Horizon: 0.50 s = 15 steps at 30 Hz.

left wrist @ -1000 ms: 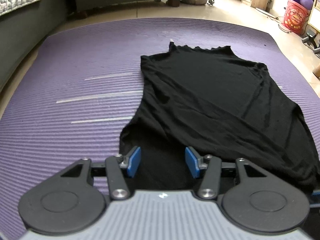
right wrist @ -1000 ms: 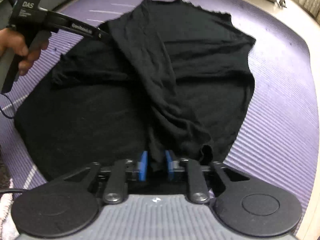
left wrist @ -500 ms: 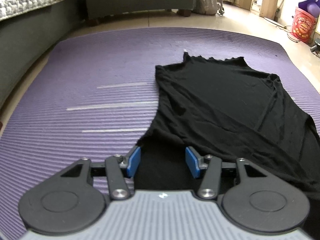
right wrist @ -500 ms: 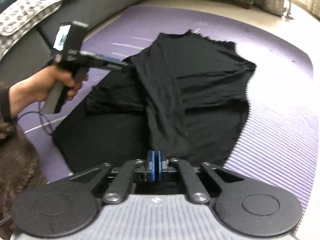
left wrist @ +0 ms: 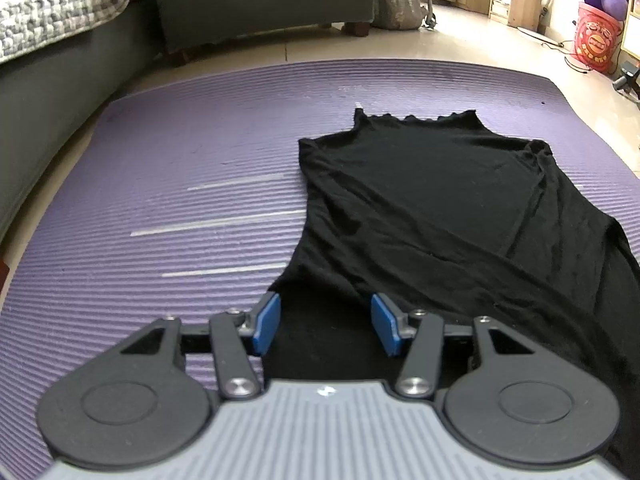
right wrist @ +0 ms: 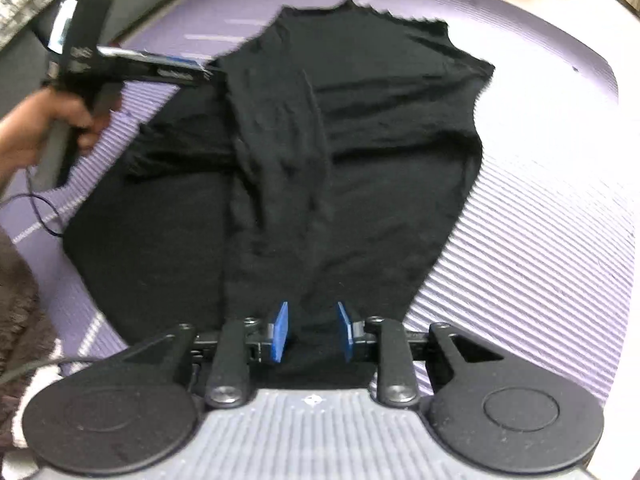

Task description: Fold clothes

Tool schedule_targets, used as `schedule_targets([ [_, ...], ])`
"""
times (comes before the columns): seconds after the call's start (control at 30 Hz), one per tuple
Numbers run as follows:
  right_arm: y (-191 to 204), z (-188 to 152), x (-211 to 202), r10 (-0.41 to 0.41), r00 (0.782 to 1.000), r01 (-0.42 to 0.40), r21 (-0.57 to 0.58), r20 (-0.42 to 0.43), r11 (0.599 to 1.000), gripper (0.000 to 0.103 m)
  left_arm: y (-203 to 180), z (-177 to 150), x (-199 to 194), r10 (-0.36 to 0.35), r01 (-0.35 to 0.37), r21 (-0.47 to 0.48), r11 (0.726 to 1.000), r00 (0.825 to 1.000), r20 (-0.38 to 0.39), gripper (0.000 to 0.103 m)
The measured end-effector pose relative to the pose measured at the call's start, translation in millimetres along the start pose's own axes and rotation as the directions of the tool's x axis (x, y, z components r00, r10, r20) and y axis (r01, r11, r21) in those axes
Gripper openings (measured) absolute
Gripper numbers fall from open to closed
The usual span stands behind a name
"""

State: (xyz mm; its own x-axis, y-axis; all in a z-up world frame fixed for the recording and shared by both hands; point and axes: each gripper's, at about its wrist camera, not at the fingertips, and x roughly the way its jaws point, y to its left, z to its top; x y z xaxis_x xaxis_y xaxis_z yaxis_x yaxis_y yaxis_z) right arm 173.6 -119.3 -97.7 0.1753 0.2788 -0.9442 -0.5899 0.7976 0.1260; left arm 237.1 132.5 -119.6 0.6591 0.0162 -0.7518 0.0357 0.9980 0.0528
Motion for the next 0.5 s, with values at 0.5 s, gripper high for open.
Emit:
schedule_targets([
  [0.5, 13.4, 2.2, 15.7, 0.029, 0.999, -0.029, -0.019, -0.018, 0.999, 0.012, -37.6, 8.0, -40.2, -0.251, 0.251, 0.033, 0.967, 0.968, -0.014, 0.051],
])
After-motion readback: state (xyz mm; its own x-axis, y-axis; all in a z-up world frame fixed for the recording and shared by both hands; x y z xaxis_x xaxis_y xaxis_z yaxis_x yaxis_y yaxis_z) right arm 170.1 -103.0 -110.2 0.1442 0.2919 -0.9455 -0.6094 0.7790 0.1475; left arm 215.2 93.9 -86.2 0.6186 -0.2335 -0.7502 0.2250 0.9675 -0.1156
